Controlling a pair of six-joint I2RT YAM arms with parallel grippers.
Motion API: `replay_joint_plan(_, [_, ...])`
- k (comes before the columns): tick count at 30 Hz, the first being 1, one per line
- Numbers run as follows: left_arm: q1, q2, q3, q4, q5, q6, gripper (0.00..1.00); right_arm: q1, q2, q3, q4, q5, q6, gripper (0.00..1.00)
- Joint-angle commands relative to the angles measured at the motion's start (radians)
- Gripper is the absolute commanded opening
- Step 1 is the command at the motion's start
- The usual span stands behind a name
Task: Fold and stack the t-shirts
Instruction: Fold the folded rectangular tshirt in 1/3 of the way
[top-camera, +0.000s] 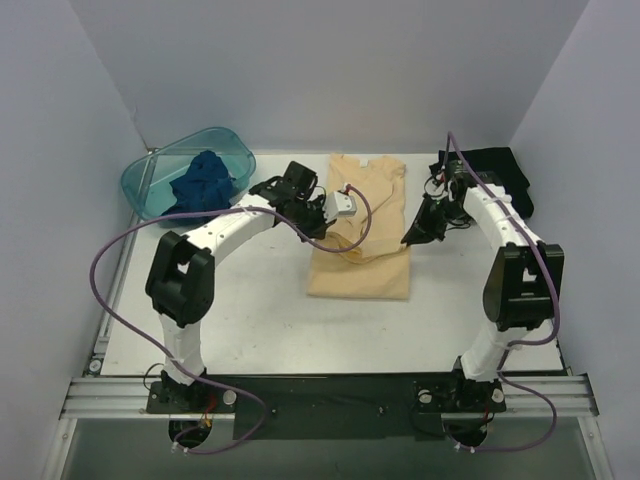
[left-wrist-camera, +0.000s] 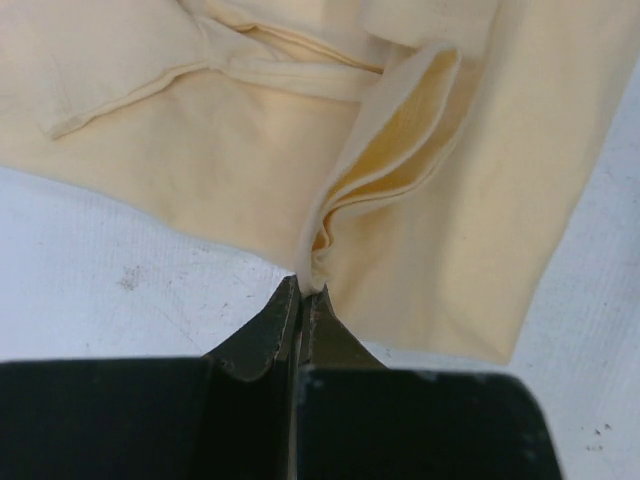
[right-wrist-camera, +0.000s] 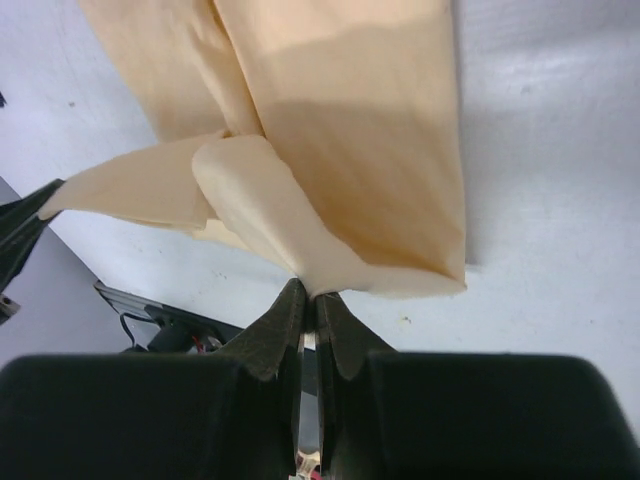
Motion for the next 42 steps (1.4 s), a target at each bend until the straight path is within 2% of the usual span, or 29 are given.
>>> replay_joint_plan(1, [0.016,0.081,0.07,0.089,-0.04,-0.072,0.0,-0.037,0.101,0.085,-0.032,-0.026,-0.028,0.0])
replay_joint_plan(8, [0.059,0.193,0.15,0.169,-0.028,-0.181,0.0,-0.053,0.238,0.167,-0.014,-0.065,-0.05,0.0])
replay_joint_plan(17, [0.065,0.259,0.173,0.172,-0.008,-0.149,0.0,-0.06,0.348,0.249,-0.008,-0.064,-0.059,0.0])
replay_joint_plan(18, [0.065,0.269,0.178,0.16,0.001,-0.137,0.0,-0.059,0.353,0.249,-0.005,-0.062,-0.059,0.03])
replay_joint_plan(19, [0.063,0.275,0.182,0.148,0.015,-0.12,0.05,-0.059,0.365,0.256,-0.005,-0.052,-0.064,0.15])
replay_joint_plan(20, [0.062,0.285,0.193,0.134,0.009,-0.105,0.15,-0.089,0.371,0.262,-0.006,-0.041,-0.067,0.2])
replay_joint_plan(21, [0.062,0.292,0.199,0.132,-0.023,-0.111,0.38,-0.096,0.383,0.279,-0.008,-0.023,-0.068,0.28])
replay_joint_plan(23, [0.068,0.319,0.239,0.126,-0.11,-0.152,0.55,-0.109,0.39,0.327,-0.015,0.017,-0.079,0.37])
replay_joint_plan(28, [0.134,0.306,0.346,0.091,-0.202,-0.281,0.63,-0.111,0.306,0.454,-0.069,0.141,-0.192,0.42])
replay_joint_plan(30, [0.149,0.283,0.348,0.083,-0.189,-0.31,0.63,-0.097,0.223,0.398,-0.07,0.189,-0.234,0.42])
replay_joint_plan(32, [0.149,0.255,0.325,0.077,-0.169,-0.309,0.63,-0.07,0.165,0.3,-0.049,0.191,-0.289,0.38])
replay_joint_plan(34, [0.149,0.221,0.287,0.069,-0.122,-0.304,0.6,-0.001,0.146,0.217,-0.032,0.122,-0.326,0.25])
replay_joint_plan(35, [0.149,0.2,0.264,0.045,-0.072,-0.283,0.59,0.031,0.149,0.192,-0.026,0.05,-0.332,0.14])
replay_joint_plan(37, [0.146,0.175,0.233,0.007,-0.001,-0.251,0.52,0.071,0.181,0.161,-0.017,-0.022,-0.332,0.02])
replay_joint_plan(38, [0.143,0.169,0.225,-0.004,0.015,-0.243,0.42,0.082,0.221,0.17,-0.017,-0.042,-0.32,0.0])
replay_joint_plan(40, [0.137,0.151,0.195,-0.029,0.123,-0.192,0.36,0.111,0.286,0.212,-0.006,-0.058,-0.288,0.0])
replay_joint_plan(42, [0.123,0.149,0.175,-0.034,0.165,-0.169,0.29,0.122,0.356,0.262,0.011,-0.073,-0.246,0.0])
